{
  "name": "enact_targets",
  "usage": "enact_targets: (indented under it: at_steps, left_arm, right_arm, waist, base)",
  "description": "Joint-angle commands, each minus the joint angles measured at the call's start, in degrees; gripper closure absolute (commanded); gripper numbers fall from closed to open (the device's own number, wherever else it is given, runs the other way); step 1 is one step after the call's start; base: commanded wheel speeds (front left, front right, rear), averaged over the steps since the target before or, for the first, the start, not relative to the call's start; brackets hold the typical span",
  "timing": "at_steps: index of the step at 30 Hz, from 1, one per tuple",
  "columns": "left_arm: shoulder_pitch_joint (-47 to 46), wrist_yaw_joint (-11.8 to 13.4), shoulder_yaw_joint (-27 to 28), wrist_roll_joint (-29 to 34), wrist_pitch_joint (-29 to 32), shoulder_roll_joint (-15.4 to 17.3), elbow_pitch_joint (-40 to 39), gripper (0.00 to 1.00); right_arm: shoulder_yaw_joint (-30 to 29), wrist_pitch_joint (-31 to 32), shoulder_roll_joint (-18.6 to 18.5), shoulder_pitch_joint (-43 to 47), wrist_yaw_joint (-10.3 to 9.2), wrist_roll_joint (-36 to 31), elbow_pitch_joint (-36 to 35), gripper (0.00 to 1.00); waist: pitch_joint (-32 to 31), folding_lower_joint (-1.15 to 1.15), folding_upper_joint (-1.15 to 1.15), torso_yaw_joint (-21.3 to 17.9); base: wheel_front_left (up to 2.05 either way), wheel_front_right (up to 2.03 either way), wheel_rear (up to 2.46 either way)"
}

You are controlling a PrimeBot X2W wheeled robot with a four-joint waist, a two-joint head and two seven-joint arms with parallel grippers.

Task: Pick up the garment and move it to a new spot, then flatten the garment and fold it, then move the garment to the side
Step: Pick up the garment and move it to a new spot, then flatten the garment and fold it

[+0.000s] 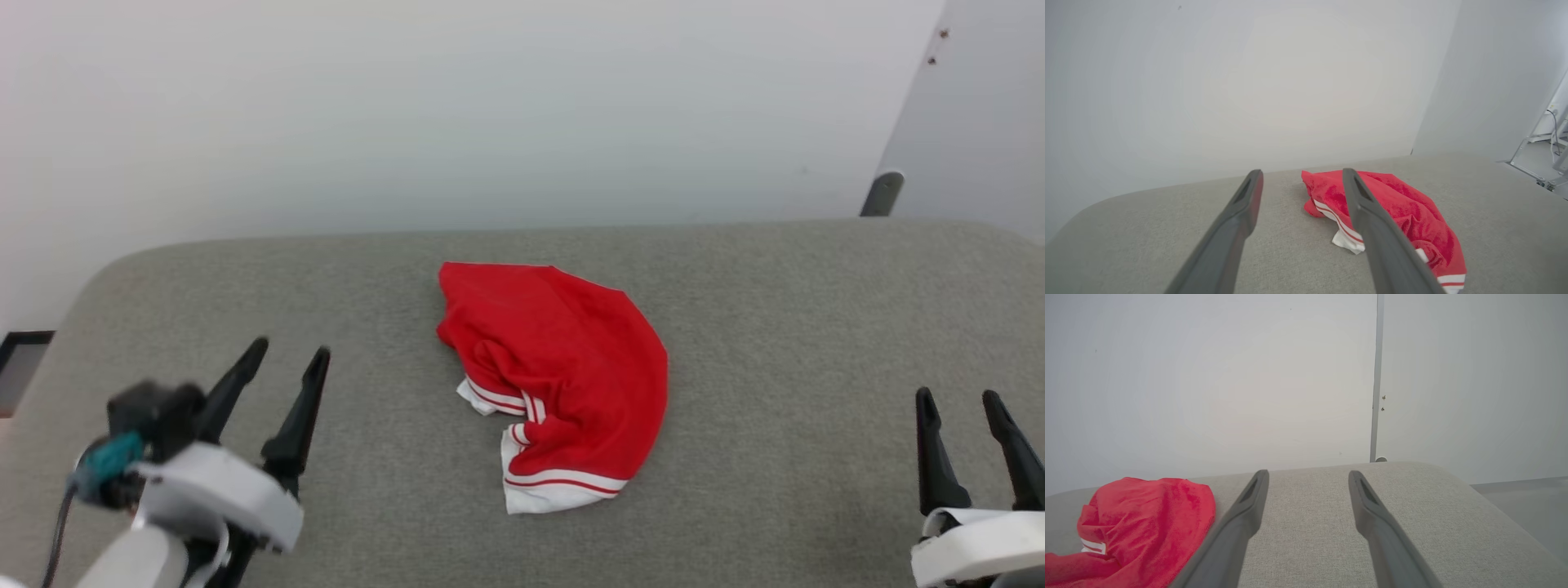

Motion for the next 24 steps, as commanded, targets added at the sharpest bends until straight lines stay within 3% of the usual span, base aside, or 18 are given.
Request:
enact_targets:
  at_steps: [1, 12, 24]
  left_arm:
    - [2.39, 0.87, 0.50, 0.88, -2.29, 0.11, -0.08, 0.00]
    - [12.43, 3.54, 7.34, 2.48, -8.36, -0.27, 0.84, 0.00]
    - [17.87, 0.87, 14.86, 6.41, -8.43, -4.03, -1.81, 0.00]
  right_arm:
    - [-0.51, -0.56, -0.64, 1.05, 0.03, -0.45, 0.40, 0.00]
    - [-2.69, -1.72, -0.78, 4.21, 0.03, -1.53, 0.31, 0.00]
    - [-4.19, -1.87, 0.17, 5.52, 0.03, -1.63, -0.03, 0.00]
  waist:
    - [-1.36, 0.00, 0.00, 1.70]
    - [-2.51, 0.00, 0.00, 3.70]
    - [-2.51, 0.00, 0.00, 4.77]
  base:
    - [0.00, 0.00, 0.00]
    - [0.00, 0.00, 0.00]
    - [0.00, 0.00, 0.00]
